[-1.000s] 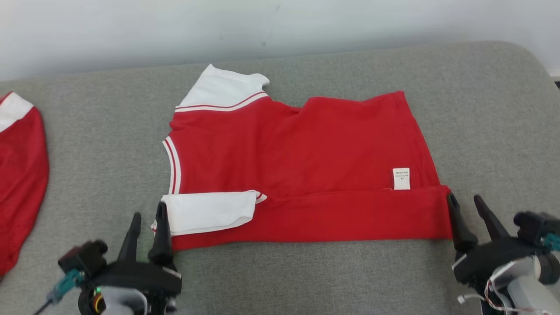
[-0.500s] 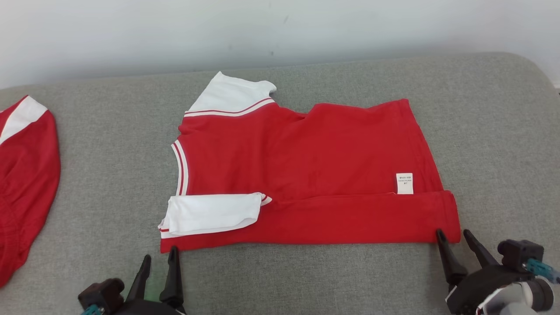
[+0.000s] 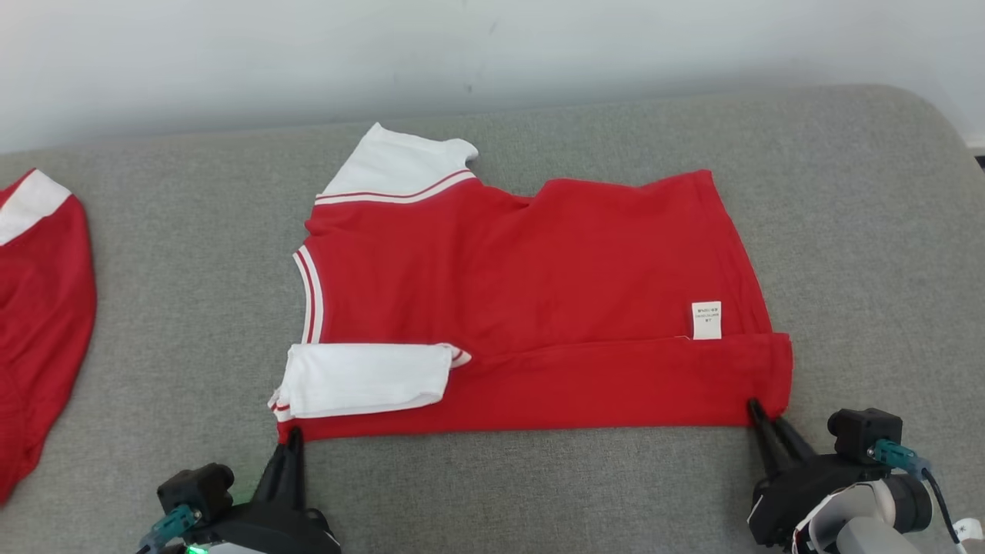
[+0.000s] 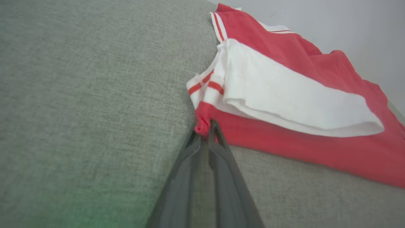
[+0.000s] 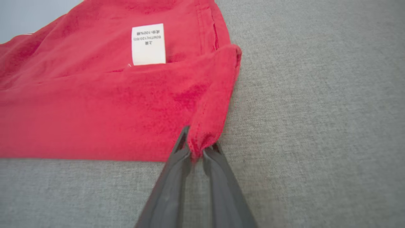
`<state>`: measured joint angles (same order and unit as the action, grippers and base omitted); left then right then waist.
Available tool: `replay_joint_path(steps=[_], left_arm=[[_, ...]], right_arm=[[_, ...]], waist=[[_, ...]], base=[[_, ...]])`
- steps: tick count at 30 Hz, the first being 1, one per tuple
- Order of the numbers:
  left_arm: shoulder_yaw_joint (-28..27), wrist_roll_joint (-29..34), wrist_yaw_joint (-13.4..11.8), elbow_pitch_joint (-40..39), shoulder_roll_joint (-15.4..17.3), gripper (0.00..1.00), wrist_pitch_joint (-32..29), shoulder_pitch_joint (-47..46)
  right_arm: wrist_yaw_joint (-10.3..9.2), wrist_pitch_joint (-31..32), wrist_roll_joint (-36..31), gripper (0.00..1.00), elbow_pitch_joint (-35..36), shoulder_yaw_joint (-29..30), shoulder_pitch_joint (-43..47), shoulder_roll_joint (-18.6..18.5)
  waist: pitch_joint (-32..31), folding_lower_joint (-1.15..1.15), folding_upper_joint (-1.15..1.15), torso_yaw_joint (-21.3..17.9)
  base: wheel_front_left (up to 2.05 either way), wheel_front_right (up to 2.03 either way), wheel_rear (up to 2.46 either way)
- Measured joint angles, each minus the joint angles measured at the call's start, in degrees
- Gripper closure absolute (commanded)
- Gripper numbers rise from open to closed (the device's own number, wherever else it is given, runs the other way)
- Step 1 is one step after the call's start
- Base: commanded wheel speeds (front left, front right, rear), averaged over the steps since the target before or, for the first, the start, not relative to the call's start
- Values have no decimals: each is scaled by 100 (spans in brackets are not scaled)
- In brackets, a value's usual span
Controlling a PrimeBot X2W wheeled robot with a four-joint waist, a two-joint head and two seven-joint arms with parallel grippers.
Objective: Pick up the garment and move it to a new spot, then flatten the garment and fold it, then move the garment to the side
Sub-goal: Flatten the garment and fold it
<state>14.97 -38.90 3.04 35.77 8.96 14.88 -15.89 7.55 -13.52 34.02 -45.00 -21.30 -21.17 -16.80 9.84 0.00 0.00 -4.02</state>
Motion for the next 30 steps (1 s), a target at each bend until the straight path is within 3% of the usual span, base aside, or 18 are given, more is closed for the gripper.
replay_joint_path(steps=[8, 17, 21, 22, 23, 24, 25, 30], left_arm=[[-148, 60, 142, -285, -99, 100, 15, 439], [-370, 211, 36, -1217, -175, 100, 14, 1582], [-280, 210, -75, -1394, -291, 100, 12, 1957], [-248, 211, -104, -1397, -303, 100, 0, 1990], [-233, 214, -104, -1403, -304, 74, -1, 2009], [-237, 216, -111, -1404, -309, 16, -1, 2019], [-237, 219, -111, -1401, -314, 0, -1, 2019], [-270, 374, -127, -1411, -313, 0, 1, 2007]], right_arm=[[0, -137, 169, 100, 313, 210, 392, -14], [1, -126, -119, 100, 1162, 738, 1447, -194], [1, 163, -225, 99, 1424, 1003, 1866, -168], [1, 227, -276, 67, 1468, 1068, 1930, -148], [1, 252, -354, 45, 1515, 1124, 1982, -131], [1, 289, -442, 0, 1577, 1187, 2022, -102], [1, 304, -512, 0, 1623, 1244, 2035, -64], [1, 330, -778, 0, 1883, 1504, 2072, 118]], waist=[[-378, 0, 0, 77], [-782, -1, 0, 186], [-834, -1, 0, 243], [-837, -1, 0, 252], [-840, -1, 0, 257], [-844, -1, 0, 260], [-850, -1, 0, 261], [-911, 0, 0, 248]], base=[[0, 0, 0], [0, 0, 0], [0, 0, 0], [0, 0, 0], [0, 0, 0], [0, 0, 0], [0, 0, 0], [0, 0, 0]])
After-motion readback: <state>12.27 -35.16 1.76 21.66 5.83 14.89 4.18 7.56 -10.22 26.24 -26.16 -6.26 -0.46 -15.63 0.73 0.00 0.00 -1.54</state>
